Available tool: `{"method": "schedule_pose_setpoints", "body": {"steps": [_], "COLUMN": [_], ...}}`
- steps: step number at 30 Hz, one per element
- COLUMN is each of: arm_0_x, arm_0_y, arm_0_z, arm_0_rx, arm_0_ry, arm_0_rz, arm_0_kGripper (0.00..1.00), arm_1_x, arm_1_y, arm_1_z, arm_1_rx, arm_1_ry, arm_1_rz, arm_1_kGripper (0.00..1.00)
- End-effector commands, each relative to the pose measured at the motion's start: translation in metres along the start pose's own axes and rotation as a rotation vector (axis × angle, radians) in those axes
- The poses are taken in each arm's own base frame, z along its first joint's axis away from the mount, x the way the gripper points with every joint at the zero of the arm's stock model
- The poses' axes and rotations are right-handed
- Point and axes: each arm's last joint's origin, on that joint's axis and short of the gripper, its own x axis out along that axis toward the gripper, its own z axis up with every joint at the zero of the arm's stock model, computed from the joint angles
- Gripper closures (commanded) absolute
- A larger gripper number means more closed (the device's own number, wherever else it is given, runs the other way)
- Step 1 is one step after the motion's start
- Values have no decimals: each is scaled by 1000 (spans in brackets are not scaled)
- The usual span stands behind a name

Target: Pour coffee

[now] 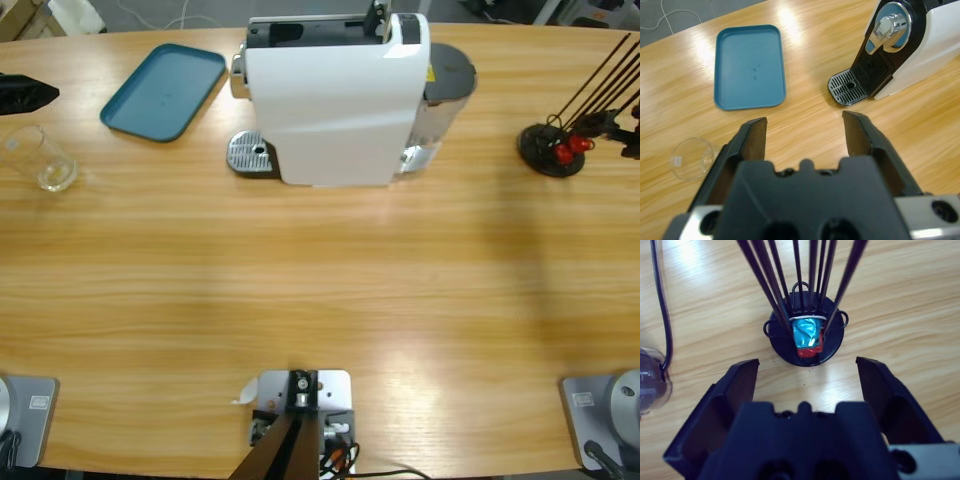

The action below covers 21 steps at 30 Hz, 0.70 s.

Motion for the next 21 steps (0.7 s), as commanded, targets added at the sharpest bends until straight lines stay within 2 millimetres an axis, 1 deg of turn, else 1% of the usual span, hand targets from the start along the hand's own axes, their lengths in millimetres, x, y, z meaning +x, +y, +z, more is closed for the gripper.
{"method": "schedule_pose_setpoints", "body": {"steps": [1, 2, 3, 8, 10, 15, 16, 17, 21], "arm_0_x": [0, 0, 0, -2, -2, -6, -7, -8, -8], "arm_0_y": [4, 4, 4, 4, 5, 5, 5, 5, 6], "arm_0_z": [-11, -12, -12, -12, -13, -14, -14, -14, -15], "arm_0_rx": [-2, -2, -2, -2, -1, -3, -3, -3, -3], "arm_0_ry": [10, 11, 11, 8, 7, -7, -9, -10, -12], "arm_0_rz": [29, 29, 29, 31, 31, 29, 30, 30, 32], "arm_0_kGripper": [354, 354, 354, 354, 354, 354, 354, 354, 354], "arm_1_x": [18, 18, 18, 18, 17, 19, 20, 22, 24], "arm_1_y": [4, 4, 4, 4, 4, 4, 4, 4, 4], "arm_1_z": [3, 4, 4, 5, 4, 5, 5, 6, 7], "arm_1_rx": [-23, -24, -25, -28, -29, -28, -28, -27, -24], "arm_1_ry": [37, 33, 30, 20, 16, 20, 21, 24, 30], "arm_1_rz": [-16, -17, -18, -17, -17, -19, -21, -22, -25], "arm_1_kGripper": [178, 221, 243, 248, 294, 294, 298, 326, 333]}}
